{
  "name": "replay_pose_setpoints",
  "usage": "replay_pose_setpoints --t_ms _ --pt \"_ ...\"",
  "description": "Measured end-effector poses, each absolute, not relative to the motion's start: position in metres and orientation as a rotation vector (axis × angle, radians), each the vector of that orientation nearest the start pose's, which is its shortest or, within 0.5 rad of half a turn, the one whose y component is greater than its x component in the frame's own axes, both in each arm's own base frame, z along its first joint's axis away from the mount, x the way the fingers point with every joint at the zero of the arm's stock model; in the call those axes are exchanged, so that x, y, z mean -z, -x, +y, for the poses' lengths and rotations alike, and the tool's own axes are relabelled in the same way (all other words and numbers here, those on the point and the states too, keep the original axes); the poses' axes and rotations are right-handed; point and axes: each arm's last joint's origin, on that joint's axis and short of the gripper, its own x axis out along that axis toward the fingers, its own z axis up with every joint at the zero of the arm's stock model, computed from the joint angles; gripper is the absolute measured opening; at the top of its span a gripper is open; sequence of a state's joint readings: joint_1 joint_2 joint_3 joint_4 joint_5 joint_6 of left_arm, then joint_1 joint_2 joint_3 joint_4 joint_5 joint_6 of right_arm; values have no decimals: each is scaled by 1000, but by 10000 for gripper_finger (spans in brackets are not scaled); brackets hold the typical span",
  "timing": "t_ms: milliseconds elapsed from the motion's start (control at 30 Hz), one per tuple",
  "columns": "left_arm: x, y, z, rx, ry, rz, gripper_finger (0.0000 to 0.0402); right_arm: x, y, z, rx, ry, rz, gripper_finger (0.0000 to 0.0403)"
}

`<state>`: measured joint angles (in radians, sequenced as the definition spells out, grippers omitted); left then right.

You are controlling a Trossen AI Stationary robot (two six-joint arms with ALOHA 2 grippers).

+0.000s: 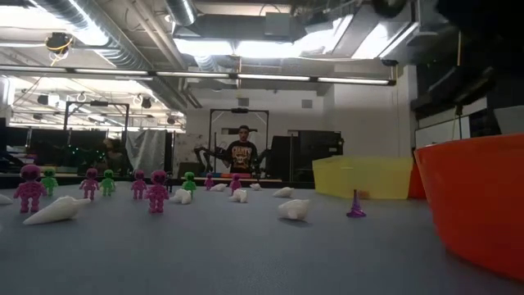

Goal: Sort Halloween decoration
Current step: Put the white ghost toy into the yellow box, then put the pink skeleton toy into the top yellow bin

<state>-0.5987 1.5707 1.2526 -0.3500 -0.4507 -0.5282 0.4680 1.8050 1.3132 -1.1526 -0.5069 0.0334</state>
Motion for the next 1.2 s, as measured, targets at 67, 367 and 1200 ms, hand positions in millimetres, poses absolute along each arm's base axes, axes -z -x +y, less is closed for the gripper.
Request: replay_pose_setpoints --t_ms 67,367,1200 --pt "-290 -289 -188 -13 219 596 124 -205 -276 160 -721 -43 1711 56" --pt "-287 -276 -204 -15 331 635 124 -205 -270 170 -748 -10 1714 131" --pt "-268 -248 -206 -226 481 845 124 -205 -270 170 -746 -12 1712 175"
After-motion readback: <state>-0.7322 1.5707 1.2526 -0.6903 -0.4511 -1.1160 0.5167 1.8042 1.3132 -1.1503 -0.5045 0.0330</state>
